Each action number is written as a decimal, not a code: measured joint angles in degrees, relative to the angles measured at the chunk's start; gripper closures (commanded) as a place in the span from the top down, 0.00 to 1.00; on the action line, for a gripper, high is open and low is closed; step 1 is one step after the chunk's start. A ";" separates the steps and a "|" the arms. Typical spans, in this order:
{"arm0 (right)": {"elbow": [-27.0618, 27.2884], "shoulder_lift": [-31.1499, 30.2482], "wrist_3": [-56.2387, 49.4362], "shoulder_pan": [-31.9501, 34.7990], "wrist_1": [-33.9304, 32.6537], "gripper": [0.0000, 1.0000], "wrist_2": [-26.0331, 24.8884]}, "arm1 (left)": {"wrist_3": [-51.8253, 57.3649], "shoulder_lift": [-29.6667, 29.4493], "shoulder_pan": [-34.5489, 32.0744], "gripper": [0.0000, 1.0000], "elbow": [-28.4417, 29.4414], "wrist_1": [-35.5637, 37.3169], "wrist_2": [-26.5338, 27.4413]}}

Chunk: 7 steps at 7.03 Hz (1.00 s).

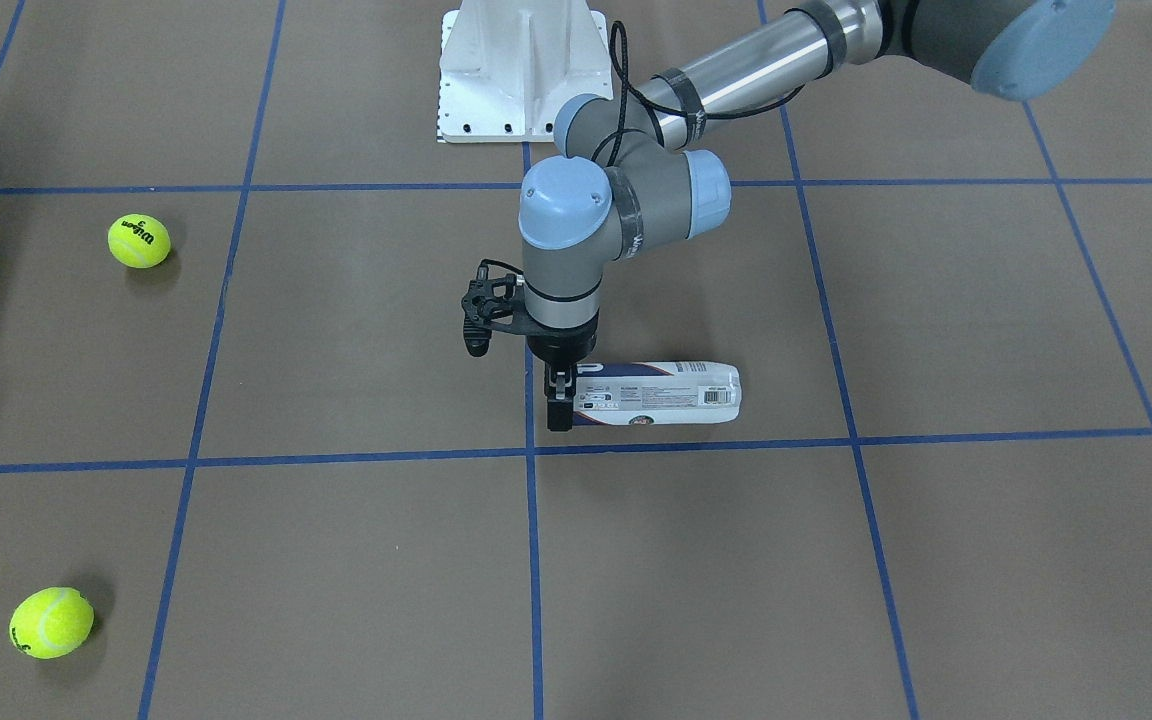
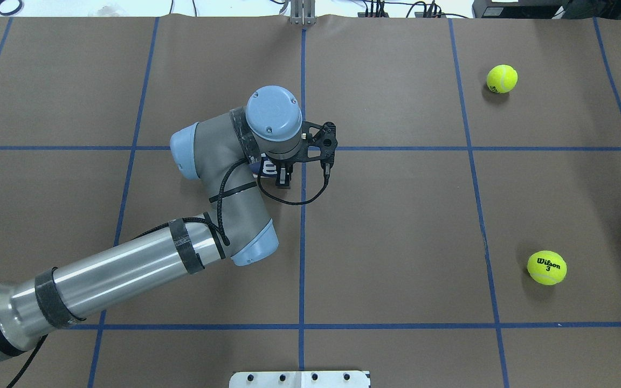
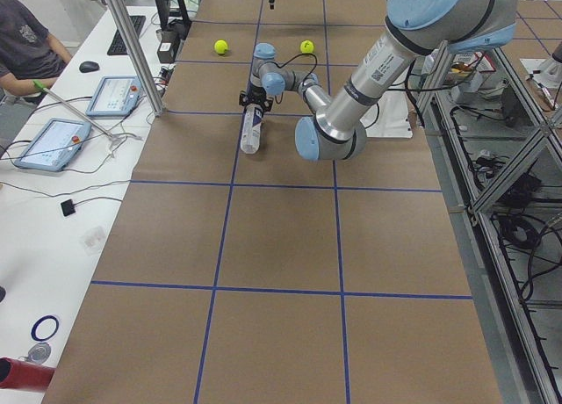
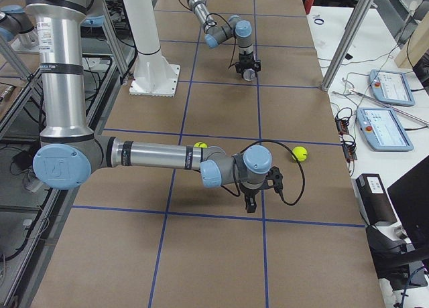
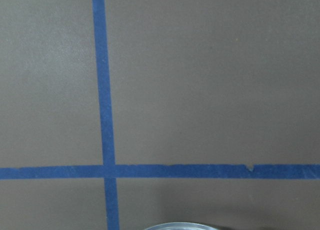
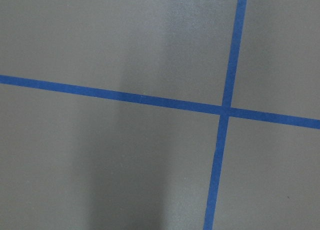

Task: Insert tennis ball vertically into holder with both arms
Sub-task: 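Lift and rotate the can upright with the left gripper while the right arm reaches in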

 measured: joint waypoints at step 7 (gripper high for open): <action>-1.59 5.72 1.03 -0.67 -0.21 1.00 0.10 | -23.68 6.38 -4.62 0.76 -8.50 -31.71 -0.04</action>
